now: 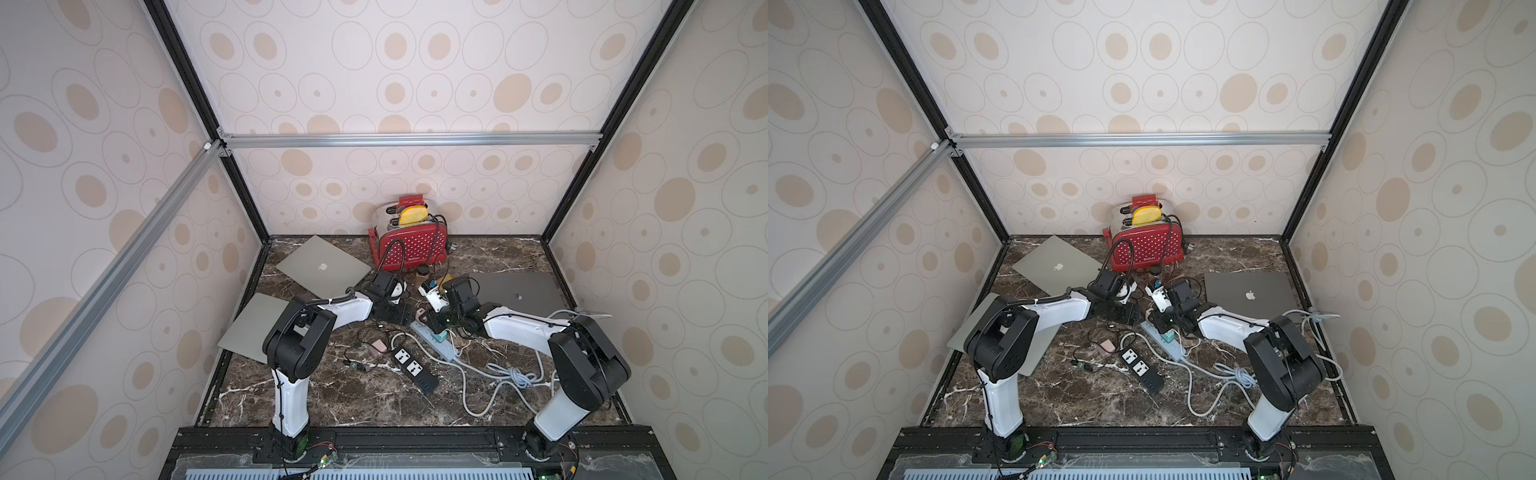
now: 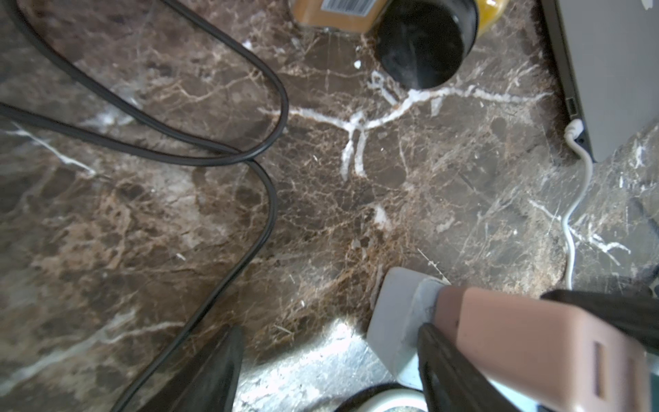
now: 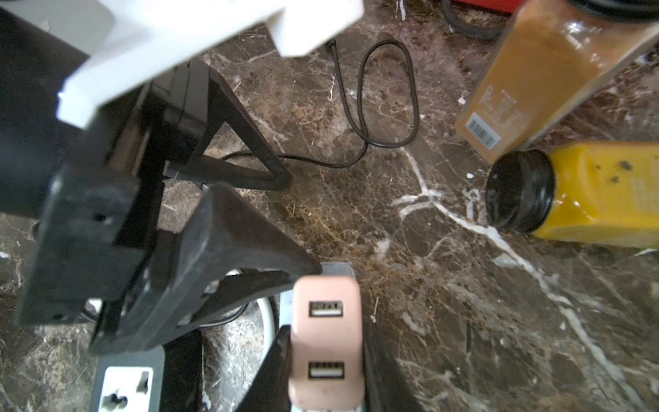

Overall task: Unplug the laptop charger
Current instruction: Remove the plug from the socket.

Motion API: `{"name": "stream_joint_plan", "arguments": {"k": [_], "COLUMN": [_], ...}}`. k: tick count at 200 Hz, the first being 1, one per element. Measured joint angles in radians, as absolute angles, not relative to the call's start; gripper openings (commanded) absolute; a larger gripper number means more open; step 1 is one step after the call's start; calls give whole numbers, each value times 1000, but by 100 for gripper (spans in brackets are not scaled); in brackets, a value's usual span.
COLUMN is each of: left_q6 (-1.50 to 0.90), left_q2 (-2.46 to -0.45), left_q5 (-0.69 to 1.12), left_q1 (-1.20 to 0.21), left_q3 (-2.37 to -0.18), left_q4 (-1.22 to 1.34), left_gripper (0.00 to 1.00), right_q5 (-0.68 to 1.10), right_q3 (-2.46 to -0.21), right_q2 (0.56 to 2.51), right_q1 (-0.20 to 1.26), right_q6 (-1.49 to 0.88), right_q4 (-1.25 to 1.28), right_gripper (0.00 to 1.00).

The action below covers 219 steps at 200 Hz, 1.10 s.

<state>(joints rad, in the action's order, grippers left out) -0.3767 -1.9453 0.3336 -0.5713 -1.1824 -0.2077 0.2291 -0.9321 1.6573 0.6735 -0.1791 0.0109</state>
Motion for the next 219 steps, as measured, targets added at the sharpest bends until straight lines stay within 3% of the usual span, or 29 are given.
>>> {"name": "stream_joint_plan", "arguments": {"k": [48, 89, 123, 163, 219], "left_q6": [-377, -377, -375, -358, -342], "left_q2": [-1939, -1939, -1939, -1940, -1936], "left_q5": [345, 347, 345, 329, 316], "left_q1": [-566, -566, -567, -574, -580], "left_q3": [-1172, -1175, -1176, -1177, -1171], "left_q4": [-213, -221, -223, -227, -224], "left_gripper": [77, 77, 77, 77, 79], "right_q5": [41, 18, 116, 308, 319], "right_q3": [-1000, -1005, -992, -939, -991], "right_q2": [1657, 1657, 1662, 1684, 1670], "right_q1": [778, 789, 725, 583, 611], "right_q6": [-37, -19, -117, -309, -274], "right_q4": [-99, -107, -71, 143, 207], "right_gripper": [8, 7, 7, 7, 7]}}
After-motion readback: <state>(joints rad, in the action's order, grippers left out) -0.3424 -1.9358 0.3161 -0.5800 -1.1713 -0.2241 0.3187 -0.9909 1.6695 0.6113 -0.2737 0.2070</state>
